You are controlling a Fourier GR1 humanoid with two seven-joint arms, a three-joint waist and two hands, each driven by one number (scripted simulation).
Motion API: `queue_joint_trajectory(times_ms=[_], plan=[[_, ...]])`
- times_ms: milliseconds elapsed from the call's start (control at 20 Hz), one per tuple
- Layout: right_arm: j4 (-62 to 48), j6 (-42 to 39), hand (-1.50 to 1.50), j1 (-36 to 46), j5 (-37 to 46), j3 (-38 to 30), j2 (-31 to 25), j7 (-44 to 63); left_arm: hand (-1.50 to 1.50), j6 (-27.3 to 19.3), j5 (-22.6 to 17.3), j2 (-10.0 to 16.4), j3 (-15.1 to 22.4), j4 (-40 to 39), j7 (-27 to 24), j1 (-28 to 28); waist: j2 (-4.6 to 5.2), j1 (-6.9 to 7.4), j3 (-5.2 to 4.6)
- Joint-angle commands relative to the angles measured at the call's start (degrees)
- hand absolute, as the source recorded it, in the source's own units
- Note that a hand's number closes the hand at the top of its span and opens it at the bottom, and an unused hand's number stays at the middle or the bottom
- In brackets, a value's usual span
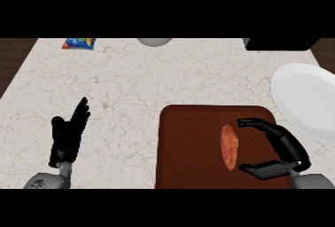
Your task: Pick the sweet potato from the tray and place it in the plate
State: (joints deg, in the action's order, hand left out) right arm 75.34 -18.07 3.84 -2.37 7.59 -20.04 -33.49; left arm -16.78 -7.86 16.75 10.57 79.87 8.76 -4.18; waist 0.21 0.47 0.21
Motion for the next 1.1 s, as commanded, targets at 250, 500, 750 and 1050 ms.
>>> queue_joint_trajectory(times_ms=[250, 500, 750, 1050], plan=[[-0.76, 4.71, -1.50, 5.98, 18.17, 2.09, -11.72, -1.41, 0.00, -1.15, 1.46, -0.61, 0.95, 2.80, 3.49, 0.49, -0.38, 0.08, -0.21], [2.83, 0.25, -1.50, 12.01, 22.54, 4.97, -12.97, 10.23, 0.00, -2.06, 2.91, -2.48, 1.10, 0.84, 3.53, -1.34, -0.26, -0.22, -0.26], [5.83, -9.93, -1.50, 12.88, 25.73, 10.73, -15.94, 17.52, 0.00, -0.50, 2.05, -1.73, -0.51, 0.27, 2.18, -1.18, -0.22, -0.18, -0.29], [4.51, -13.85, -1.50, 14.99, 30.00, 12.37, -10.84, 22.49, 0.00, -0.97, 4.33, -4.01, -0.62, -0.58, 2.55, -1.81, -0.17, -0.33, -0.22]])
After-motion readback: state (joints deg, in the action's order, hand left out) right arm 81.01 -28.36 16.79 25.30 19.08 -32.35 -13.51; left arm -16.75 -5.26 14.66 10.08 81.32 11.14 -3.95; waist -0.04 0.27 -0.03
